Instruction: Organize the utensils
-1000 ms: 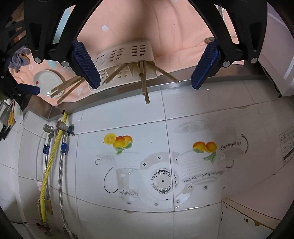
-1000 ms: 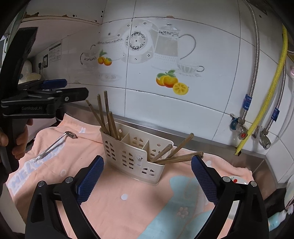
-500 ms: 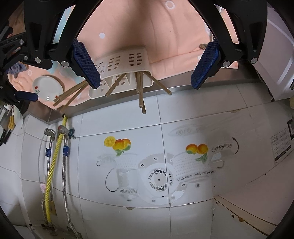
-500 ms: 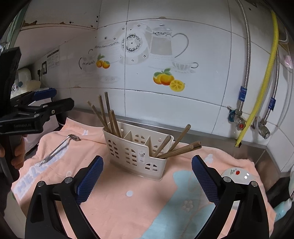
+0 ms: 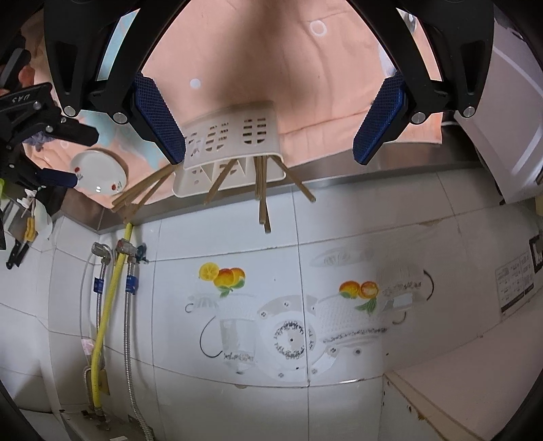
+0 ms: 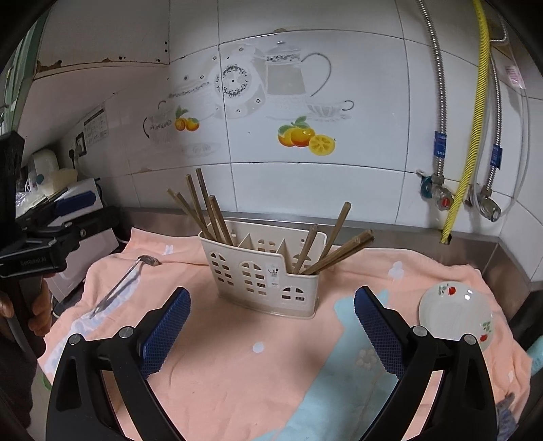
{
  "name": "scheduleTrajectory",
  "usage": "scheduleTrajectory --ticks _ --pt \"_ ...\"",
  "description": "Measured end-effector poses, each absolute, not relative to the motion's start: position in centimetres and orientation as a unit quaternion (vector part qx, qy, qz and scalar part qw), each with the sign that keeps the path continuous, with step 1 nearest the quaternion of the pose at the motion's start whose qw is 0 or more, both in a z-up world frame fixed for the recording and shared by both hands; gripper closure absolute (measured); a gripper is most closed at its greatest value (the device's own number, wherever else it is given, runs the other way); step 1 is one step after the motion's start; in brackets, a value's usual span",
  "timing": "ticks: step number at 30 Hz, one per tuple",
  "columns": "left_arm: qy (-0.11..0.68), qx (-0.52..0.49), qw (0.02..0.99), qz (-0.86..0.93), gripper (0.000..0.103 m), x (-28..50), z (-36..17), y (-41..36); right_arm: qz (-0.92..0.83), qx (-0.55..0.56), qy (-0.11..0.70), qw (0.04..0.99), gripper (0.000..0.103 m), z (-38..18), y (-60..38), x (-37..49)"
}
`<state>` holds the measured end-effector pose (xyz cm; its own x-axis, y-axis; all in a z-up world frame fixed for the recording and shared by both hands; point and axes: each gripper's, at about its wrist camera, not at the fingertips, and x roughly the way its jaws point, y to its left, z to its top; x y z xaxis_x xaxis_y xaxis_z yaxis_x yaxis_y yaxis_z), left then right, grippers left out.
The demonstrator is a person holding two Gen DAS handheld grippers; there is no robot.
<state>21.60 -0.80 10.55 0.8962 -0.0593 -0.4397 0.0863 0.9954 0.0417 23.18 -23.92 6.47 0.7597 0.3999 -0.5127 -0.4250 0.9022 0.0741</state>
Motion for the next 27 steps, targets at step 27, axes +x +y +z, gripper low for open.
scheduleTrajectory --ticks 27 --pt "0.238 0.026 0.971 -0.024 0.005 16.6 7.5 0.4 0.192 -0.022 0.26 0.946 0.008 5.1 -23.7 18.2"
